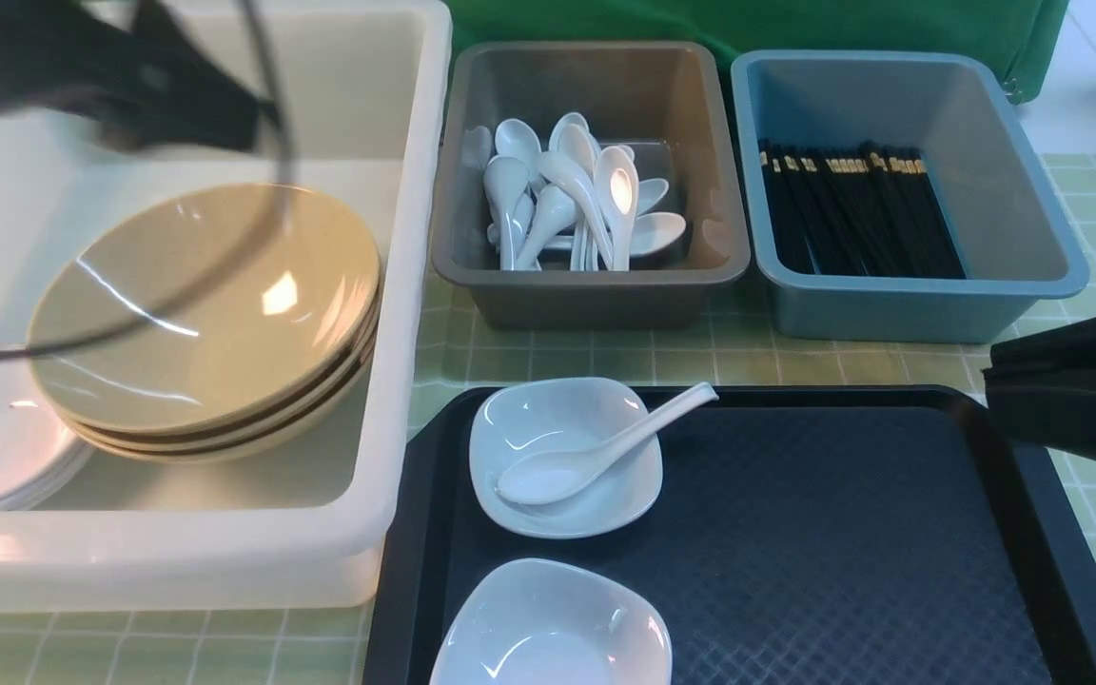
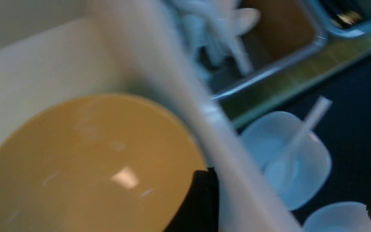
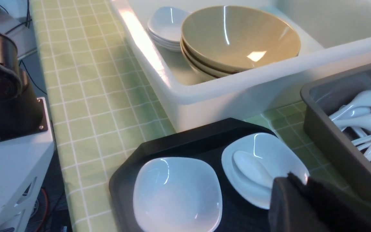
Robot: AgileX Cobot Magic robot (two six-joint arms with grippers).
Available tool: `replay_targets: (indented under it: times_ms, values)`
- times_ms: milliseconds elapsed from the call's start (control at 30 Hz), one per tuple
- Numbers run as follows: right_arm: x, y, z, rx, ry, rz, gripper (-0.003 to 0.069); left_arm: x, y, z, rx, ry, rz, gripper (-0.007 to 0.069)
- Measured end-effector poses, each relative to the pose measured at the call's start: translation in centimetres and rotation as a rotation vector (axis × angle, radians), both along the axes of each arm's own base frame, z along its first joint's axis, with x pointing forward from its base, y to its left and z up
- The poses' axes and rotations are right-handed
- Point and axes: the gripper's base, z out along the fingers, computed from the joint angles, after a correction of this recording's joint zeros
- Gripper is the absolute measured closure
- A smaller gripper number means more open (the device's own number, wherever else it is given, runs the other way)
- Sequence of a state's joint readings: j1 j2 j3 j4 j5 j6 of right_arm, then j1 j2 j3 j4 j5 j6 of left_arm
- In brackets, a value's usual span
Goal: On green table put chopsticks spoon bowls plates into blue grey white boxes.
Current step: 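Place the tan bowl onto the bowl stack in the left bin with the left gripper, then pick up the spoon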
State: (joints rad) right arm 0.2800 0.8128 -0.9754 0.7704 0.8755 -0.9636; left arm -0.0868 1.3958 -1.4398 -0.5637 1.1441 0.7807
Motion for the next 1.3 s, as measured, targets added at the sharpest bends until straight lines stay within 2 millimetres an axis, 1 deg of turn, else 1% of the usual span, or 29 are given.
replay_targets:
  times_ms: [67, 167, 200, 367, 400, 433, 467, 500, 533, 600, 667, 733, 833, 867, 900, 933, 1067, 1133, 1167, 1200, 1300]
  values:
    - [0.0, 0.0, 0.0, 0.010, 0.027, -0.015, 0.0571, 0.9, -3.0, -1.7, 0.018, 0.019, -0.139, 0.0075]
    - [0.1, -0.2, -0.3, 0.004, 0.076, -0.059, 0.0567, 2.0, -7.0, -4.5, 0.053, 0.065, -0.258, 0.0088]
    - [0.2, -0.5, -0.5, -0.014, 0.098, -0.090, 0.0566, 2.5, -8.9, -6.2, 0.086, 0.083, -0.305, 0.0087]
    - [0.3, -0.9, -1.0, -0.049, 0.145, -0.146, 0.0559, 3.4, -13.9, -11.1, 0.217, 0.077, -0.413, 0.0088]
    - [0.3, -0.9, -1.0, -0.047, 0.150, -0.151, 0.0559, 3.4, -15.3, -12.5, 0.261, 0.061, -0.448, 0.0088]
    - [0.3, -0.9, -1.0, -0.046, 0.151, -0.152, 0.0559, 3.4, -15.5, -12.7, 0.267, 0.058, -0.452, 0.0088]
    - [0.3, -0.9, -1.0, -0.044, 0.154, -0.153, 0.0559, 3.5, -16.7, -13.9, 0.299, 0.037, -0.484, 0.0088]
    - [0.3, -0.9, -1.0, -0.045, 0.154, -0.154, 0.0559, 3.5, -17.1, -14.2, 0.306, 0.031, -0.492, 0.0088]
    - [0.3, -0.9, -1.0, -0.046, 0.156, -0.152, 0.0559, 3.5, -18.1, -15.3, 0.319, 0.014, -0.507, 0.0088]
    - [0.3, -0.9, -1.0, -0.047, 0.157, -0.152, 0.0559, 3.8, -19.2, -16.5, 0.317, 0.012, -0.497, 0.0088]
    - [0.3, -0.9, -1.0, -0.048, 0.161, -0.150, 0.0558, 4.5, -20.2, -17.3, 0.292, 0.036, -0.441, 0.0088]
    - [0.3, -0.9, -1.0, -0.049, 0.163, -0.149, 0.0558, 5.1, -20.6, -17.8, 0.285, 0.055, -0.412, 0.0088]
    - [0.2, -0.9, -1.1, -0.051, 0.166, -0.146, 0.0558, 6.4, -21.5, -18.3, 0.280, 0.067, -0.382, 0.0088]
    - [0.2, -0.9, -1.1, -0.051, 0.166, -0.146, 0.0557, 6.9, -21.9, -18.9, 0.284, 0.080, -0.385, 0.0088]
    - [0.2, -0.9, -1.1, -0.051, 0.166, -0.146, 0.0557, 6.9, -21.9, -18.8, 0.282, 0.077, -0.384, 0.0088]
    - [0.2, -0.9, -1.1, -0.051, 0.166, -0.146, 0.0554, 7.3, -22.3, -19.3, 0.288, 0.089, -0.390, 0.0088]
    - [0.2, -0.9, -1.1, -0.052, 0.167, -0.145, 0.0549, 7.9, -22.7, -20.2, 0.302, 0.108, -0.398, 0.0095]
    - [0.2, -0.9, -1.1, -0.053, 0.168, -0.144, 0.0549, 7.9, -22.7, -20.4, 0.307, 0.112, -0.404, 0.0131]
    - [0.2, -0.9, -1.1, -0.053, 0.168, -0.144, 0.0547, 7.8, -22.7, -20.5, 0.311, 0.118, -0.409, 0.0180]
    - [0.2, -0.9, -1.1, -0.053, 0.168, -0.144, 0.0547, 7.8, -22.7, -20.5, 0.312, 0.121, -0.410, 0.0205]
    - [0.2, -0.9, -1.1, -0.053, 0.168, -0.144, 0.0543, 7.8, -22.7, -20.5, 0.313, 0.121, -0.411, 0.0374]
